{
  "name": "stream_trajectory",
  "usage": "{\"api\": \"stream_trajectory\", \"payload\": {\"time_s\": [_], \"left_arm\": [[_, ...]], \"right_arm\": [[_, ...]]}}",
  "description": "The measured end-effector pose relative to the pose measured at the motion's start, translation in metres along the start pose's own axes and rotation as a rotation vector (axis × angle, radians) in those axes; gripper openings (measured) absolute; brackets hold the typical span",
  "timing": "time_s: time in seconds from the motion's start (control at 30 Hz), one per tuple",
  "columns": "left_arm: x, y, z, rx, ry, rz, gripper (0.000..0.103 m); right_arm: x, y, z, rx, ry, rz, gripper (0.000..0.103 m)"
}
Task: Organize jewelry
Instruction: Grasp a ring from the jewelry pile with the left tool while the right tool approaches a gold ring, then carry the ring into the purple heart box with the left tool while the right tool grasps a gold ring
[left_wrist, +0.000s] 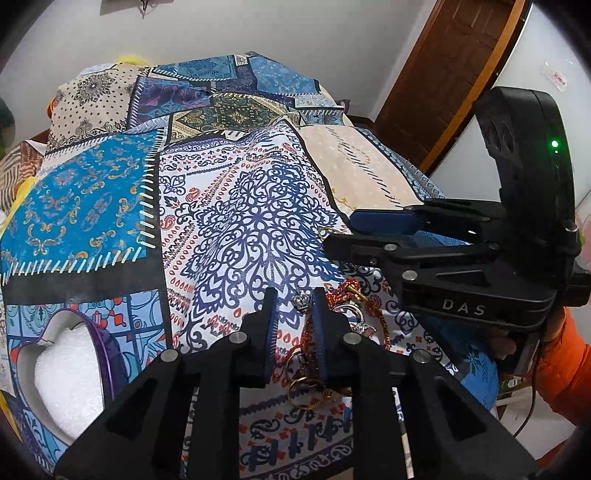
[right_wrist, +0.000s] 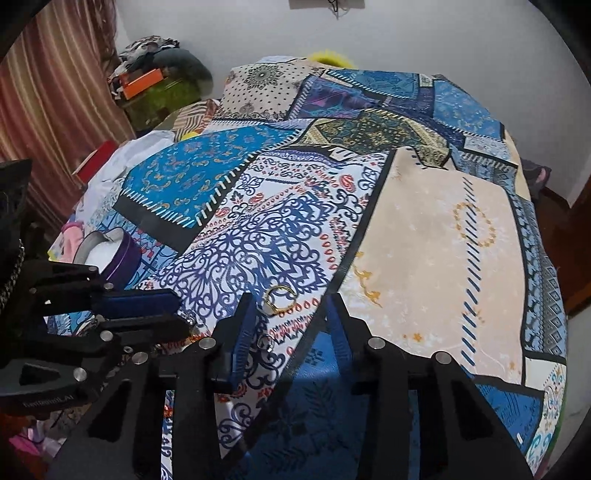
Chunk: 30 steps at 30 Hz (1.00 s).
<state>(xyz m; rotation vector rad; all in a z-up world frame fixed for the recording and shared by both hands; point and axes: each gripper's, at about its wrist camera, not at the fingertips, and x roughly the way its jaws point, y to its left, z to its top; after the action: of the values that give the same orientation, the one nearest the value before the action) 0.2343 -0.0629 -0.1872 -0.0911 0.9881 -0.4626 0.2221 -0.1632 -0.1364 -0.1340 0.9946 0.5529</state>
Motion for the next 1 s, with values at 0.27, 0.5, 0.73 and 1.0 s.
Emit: {"api": "stream_trajectory", "payload": {"time_s": [0.27, 0.5, 0.73, 1.0], "left_arm": [[0.005, 0.004, -0.002, -0.025, -0.005, -0.004, 0.009], [-0.006, -0.001, -0.003, -0.019, -0.029, 0.019, 0.008], [-0.03, -0.004, 0.001, -0.024, -0.084, 0.049, 0.008], [-0.056, 0.002, 0.002, -0.03, -0.149, 0.121, 0.008]], "right_arm": [[0.007, 0.007, -0.001, -0.029, 0.013, 0.001, 0.015], [0.001, 0.005, -0.002, 0.001, -0.001, 0.017, 0.007], [-0.017, 0.009, -0.003, 0.019, -0.039, -0.001, 0.007], [-0.028, 0.015, 0.0, 0.009, -0.04, -0.068, 0.016]]}}
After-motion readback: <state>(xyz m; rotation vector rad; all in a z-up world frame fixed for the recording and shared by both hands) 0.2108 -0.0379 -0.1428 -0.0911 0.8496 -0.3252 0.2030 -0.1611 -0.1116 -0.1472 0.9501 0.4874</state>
